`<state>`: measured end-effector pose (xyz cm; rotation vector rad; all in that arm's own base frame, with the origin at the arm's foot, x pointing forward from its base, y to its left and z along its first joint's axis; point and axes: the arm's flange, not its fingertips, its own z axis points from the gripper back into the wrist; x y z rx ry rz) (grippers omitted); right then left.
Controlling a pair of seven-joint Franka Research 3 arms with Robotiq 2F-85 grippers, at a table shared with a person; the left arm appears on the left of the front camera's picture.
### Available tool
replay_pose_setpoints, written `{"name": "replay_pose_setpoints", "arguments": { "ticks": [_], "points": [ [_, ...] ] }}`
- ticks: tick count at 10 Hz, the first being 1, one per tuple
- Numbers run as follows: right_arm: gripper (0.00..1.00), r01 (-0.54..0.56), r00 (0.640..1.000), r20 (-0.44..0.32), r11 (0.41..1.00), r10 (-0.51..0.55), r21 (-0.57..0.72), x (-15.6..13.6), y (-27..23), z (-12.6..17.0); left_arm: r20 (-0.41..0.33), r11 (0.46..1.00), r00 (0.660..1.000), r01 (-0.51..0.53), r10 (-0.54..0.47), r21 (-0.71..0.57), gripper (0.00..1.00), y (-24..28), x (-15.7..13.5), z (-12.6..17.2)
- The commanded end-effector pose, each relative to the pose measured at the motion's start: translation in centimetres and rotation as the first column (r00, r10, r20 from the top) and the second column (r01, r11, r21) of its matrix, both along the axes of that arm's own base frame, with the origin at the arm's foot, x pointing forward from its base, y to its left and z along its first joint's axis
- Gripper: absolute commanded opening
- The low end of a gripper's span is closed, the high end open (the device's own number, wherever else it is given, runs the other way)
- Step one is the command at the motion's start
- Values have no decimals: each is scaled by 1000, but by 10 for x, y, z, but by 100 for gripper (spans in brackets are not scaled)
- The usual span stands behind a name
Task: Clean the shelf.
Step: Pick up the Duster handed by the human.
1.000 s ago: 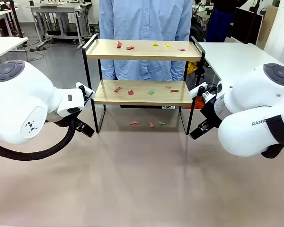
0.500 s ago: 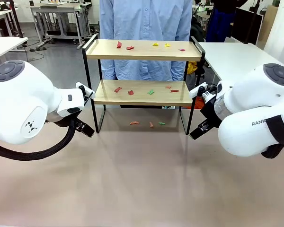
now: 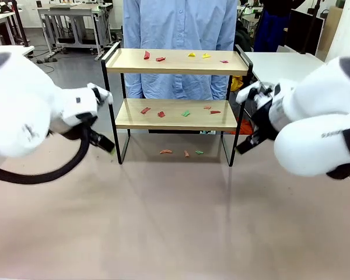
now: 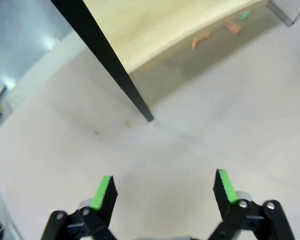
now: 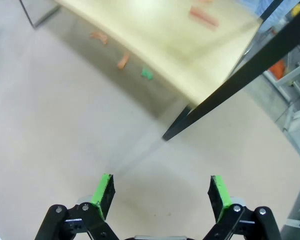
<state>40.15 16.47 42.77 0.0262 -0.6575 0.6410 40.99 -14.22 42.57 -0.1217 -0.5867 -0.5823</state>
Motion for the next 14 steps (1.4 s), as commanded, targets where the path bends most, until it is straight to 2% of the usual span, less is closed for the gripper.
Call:
{"name": "replay_pose_setpoints", "arguments": {
  "ticks": [1,2,3,5,6,8,9,10,11,14],
  "points": [
    [100,-24,999,33,999,22,40,-3,-20,56,-18,997,998,56,-57,-60,100,43,7,52],
    [100,-74,997,22,995,73,64,-1,-34,79,-33,989,991,125,-128,-84,100,60,10,71],
    [100,-133,991,18,988,132,81,4,-55,102,-52,960,963,255,-263,-116,100,83,16,87],
    [100,-288,957,-14,956,289,64,29,-98,119,-3,861,879,465,-476,-206,100,121,32,95],
    [100,-363,932,-1,930,363,66,45,-123,121,75,799,834,546,-546,-254,100,139,44,92],
    [100,-490,869,0,861,494,137,74,-165,106,235,727,779,627,-581,-280,100,175,67,76],
    [100,-509,859,37,842,511,177,83,-176,95,338,683,743,667,-578,-298,100,188,73,68],
    [100,-458,887,52,854,460,246,89,-182,87,314,704,787,615,-530,-354,100,193,80,60],
    [100,-467,884,34,876,466,120,56,-172,104,278,749,787,613,-550,-251,100,181,50,80],
    [100,-467,884,34,876,466,120,56,-172,104,278,749,787,613,-550,-251,100,181,50,80]
  ]
}}
